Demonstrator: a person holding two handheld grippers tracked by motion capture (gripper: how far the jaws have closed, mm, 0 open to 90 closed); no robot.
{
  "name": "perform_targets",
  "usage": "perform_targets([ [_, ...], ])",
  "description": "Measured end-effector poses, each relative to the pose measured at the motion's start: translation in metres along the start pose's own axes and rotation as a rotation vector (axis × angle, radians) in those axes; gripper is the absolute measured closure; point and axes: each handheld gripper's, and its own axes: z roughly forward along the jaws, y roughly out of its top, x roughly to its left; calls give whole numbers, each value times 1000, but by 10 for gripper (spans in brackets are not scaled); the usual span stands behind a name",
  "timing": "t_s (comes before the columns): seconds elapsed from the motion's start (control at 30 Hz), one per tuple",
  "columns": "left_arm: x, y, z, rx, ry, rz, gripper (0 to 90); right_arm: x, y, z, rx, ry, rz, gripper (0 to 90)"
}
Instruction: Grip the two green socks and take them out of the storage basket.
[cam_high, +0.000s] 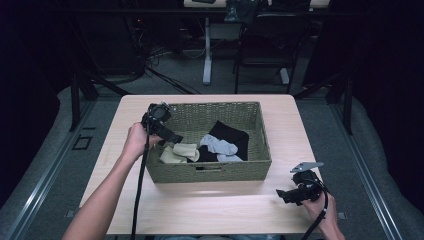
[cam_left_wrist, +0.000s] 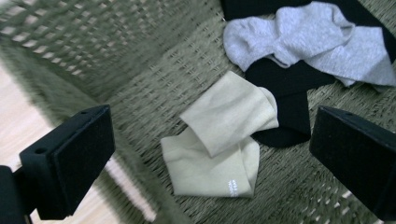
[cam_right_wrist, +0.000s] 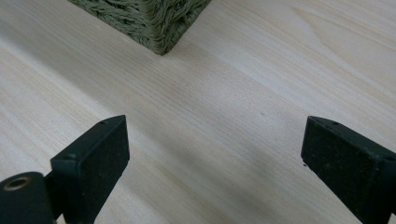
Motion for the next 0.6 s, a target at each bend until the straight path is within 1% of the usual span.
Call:
perform_targets([
  [0.07,-2,1,8,14,-6,0,1,0,0,0,-4,-3,-1,73],
  [0.13,-4,2,15,29,-15,5,2,-1,0,0,10,1,-3,73],
  [0.27,-9,5,28,56,-26,11,2,-1,-1,0,10,1,-4,73],
  [0.3,-10,5,31,68,-26,19,4,0,-1,0,3,6,2,73],
  [0.33,-11,6,34,79,-20,24,6,-1,0,0,4,5,-2,73],
  [0.4,-12,7,39,93,-28,22,15,0,0,1,2,5,-3,73],
  [0.53,-13,8,49,122,-27,19,47,-1,-1,0,15,-1,-7,73],
  [0.6,-13,9,53,135,-26,21,85,-1,-1,0,15,-1,-6,73],
])
